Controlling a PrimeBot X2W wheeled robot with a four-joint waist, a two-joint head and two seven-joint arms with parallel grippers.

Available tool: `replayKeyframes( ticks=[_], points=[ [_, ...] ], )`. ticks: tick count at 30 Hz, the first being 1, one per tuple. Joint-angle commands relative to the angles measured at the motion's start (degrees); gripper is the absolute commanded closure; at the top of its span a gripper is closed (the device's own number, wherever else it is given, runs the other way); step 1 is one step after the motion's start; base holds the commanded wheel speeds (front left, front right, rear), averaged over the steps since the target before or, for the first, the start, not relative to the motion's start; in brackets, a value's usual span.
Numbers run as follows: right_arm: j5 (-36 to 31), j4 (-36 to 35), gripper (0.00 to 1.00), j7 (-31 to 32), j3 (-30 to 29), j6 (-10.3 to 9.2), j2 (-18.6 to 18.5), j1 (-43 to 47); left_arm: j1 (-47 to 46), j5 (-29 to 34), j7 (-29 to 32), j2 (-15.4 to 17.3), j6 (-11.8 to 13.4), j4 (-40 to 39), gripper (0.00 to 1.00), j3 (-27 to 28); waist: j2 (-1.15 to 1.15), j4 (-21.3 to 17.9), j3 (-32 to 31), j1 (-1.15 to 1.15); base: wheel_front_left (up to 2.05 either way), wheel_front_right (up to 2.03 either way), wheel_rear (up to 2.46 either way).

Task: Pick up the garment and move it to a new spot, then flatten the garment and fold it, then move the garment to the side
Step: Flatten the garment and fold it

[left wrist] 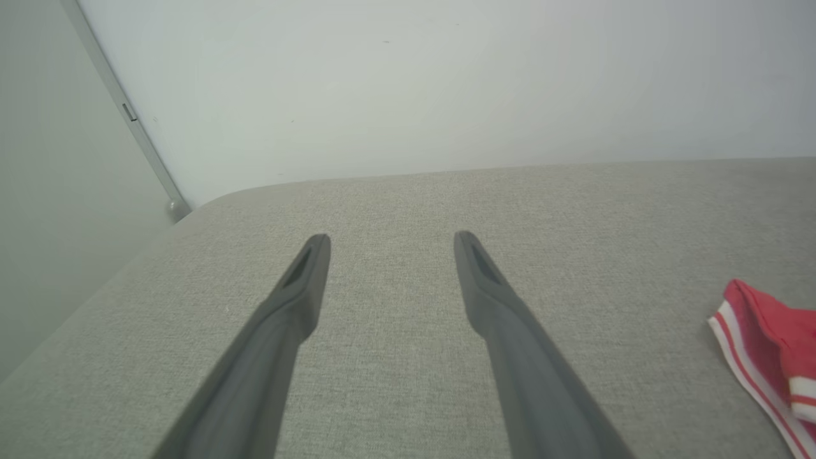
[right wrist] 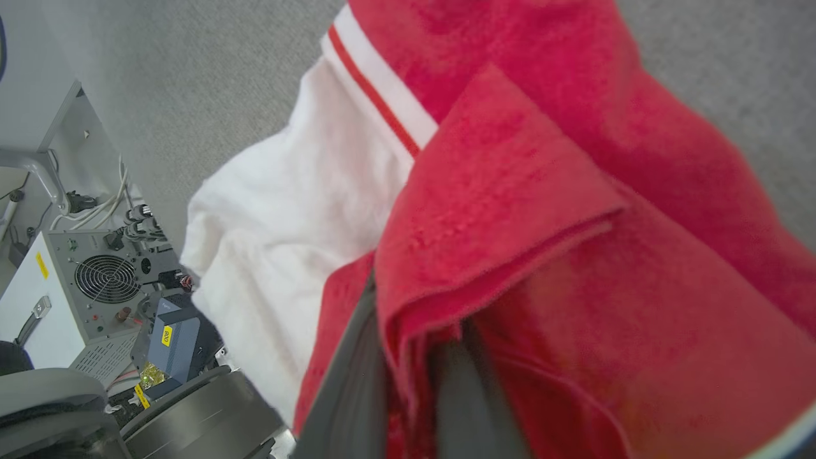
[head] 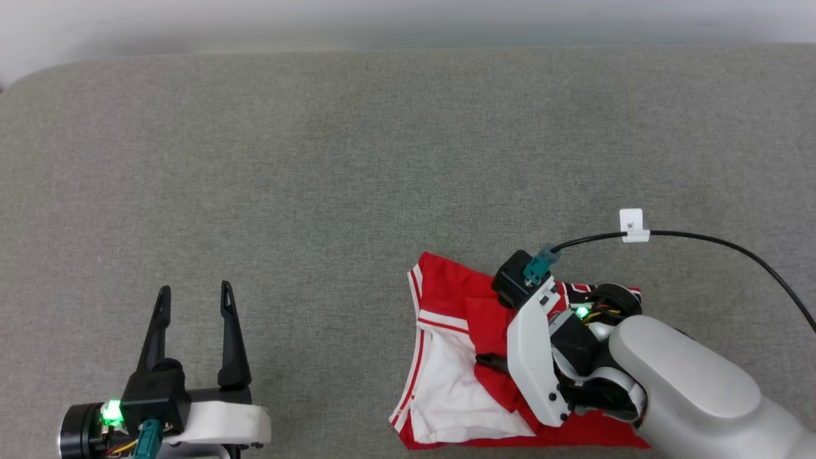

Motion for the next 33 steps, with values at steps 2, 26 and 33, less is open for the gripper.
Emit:
replayKeyframes(
  ticks=[2,26,33],
  points=[
    [-0.73,2.89,1.0,-1.69,0.89,-0.05,0.63,-0.47,-0.57,-0.06,-0.13,-0.13,0.06,0.12,0.0,0.11,0.0,-0.05,0.2,-0.01,0.0,0.0,0.0],
    [-24.22,3.03,0.0,-51.66,-29.25,-0.04,-0.35,6.9,4.52,0.49,-0.13,-0.49,-0.39,-0.79,0.0,1.07,0.0,-6.2,-8.05,-0.01,0.0,0.0,0.0],
    [-34.84,-0.72,0.0,-54.23,-44.98,-0.02,7.06,18.37,6.03,-0.36,-0.13,-0.66,-0.04,-1.35,0.0,1.12,0.0,-6.57,-9.5,-0.01,0.0,0.0,0.0]
  ],
)
